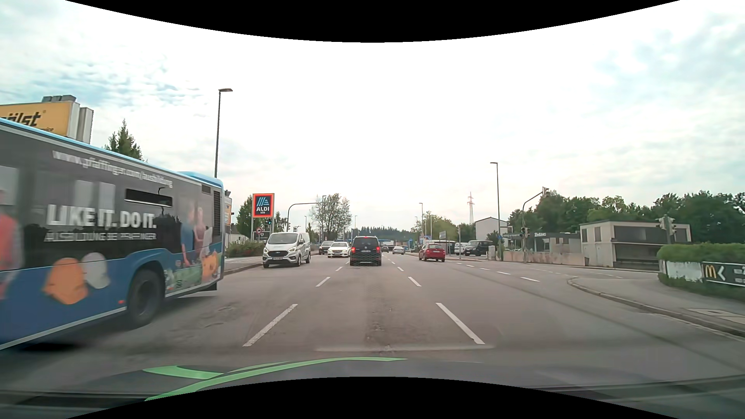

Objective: Follow the waypoints while adhering to traffic rules and regulations

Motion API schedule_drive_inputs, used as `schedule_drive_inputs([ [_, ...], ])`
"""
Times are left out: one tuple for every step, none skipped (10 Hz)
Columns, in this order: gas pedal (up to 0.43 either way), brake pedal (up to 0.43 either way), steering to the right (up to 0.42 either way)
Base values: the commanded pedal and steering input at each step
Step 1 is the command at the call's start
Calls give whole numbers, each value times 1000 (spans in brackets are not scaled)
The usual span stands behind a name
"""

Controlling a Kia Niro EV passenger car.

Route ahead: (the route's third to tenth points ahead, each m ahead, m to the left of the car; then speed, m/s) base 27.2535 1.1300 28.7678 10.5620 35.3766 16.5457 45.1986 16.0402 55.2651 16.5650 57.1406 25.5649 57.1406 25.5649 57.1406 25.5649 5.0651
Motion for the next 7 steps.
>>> schedule_drive_inputs([
  [0,0,0],
  [0,6,0],
  [0,6,-1],
  [0,6,-1],
  [0,6,-1],
  [0,6,-1],
  [0,0,-1],
])
